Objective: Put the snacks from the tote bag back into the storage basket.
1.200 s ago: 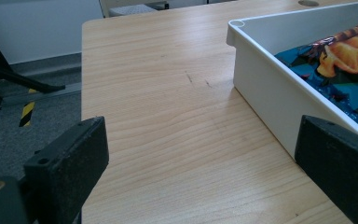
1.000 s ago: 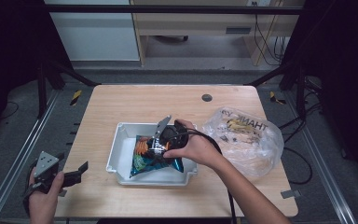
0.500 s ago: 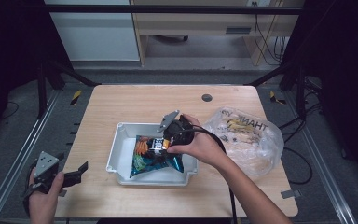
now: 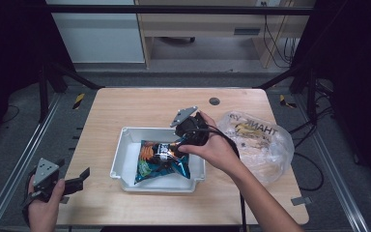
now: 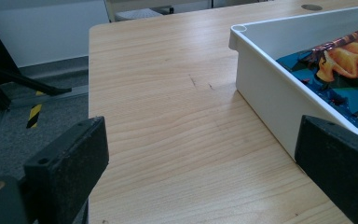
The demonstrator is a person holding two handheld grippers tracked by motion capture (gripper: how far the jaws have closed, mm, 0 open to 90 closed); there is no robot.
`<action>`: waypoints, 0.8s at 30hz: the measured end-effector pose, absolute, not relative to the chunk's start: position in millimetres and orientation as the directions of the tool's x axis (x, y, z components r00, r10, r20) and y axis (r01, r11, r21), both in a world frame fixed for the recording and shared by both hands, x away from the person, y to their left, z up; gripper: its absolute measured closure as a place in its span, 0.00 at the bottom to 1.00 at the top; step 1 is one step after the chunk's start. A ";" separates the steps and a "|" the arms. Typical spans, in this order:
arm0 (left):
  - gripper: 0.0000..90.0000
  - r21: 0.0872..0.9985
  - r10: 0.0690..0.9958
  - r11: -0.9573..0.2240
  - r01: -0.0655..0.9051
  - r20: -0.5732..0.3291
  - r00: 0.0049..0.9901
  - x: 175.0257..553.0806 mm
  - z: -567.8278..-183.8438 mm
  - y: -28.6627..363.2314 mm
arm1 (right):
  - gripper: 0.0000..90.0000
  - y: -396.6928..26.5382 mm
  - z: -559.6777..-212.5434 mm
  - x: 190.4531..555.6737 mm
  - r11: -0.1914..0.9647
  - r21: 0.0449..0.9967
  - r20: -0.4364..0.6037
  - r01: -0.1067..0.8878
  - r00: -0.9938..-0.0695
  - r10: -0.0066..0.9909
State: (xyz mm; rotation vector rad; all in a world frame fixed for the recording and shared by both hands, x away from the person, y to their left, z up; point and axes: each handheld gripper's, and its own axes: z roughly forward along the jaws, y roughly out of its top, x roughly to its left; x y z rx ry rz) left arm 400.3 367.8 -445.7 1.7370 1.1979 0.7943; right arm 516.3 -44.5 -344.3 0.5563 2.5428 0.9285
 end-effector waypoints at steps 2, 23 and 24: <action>0.03 0.903 0.941 -0.171 0.395 0.031 0.336 400.2 -445.8 367.7 | 0.06 -48.5 -340.5 514.2 0.702 0.674 -0.223 0.229 -0.843 0.489; 0.03 0.890 0.946 -0.181 0.418 0.041 0.323 401.5 -450.1 368.9 | 0.06 -85.4 -323.4 514.9 0.603 0.755 -0.227 0.256 -0.761 0.608; 0.03 0.890 0.946 -0.181 0.418 0.041 0.323 401.5 -450.1 368.9 | 0.06 -87.1 -323.1 514.6 0.602 0.756 -0.228 0.257 -0.759 0.610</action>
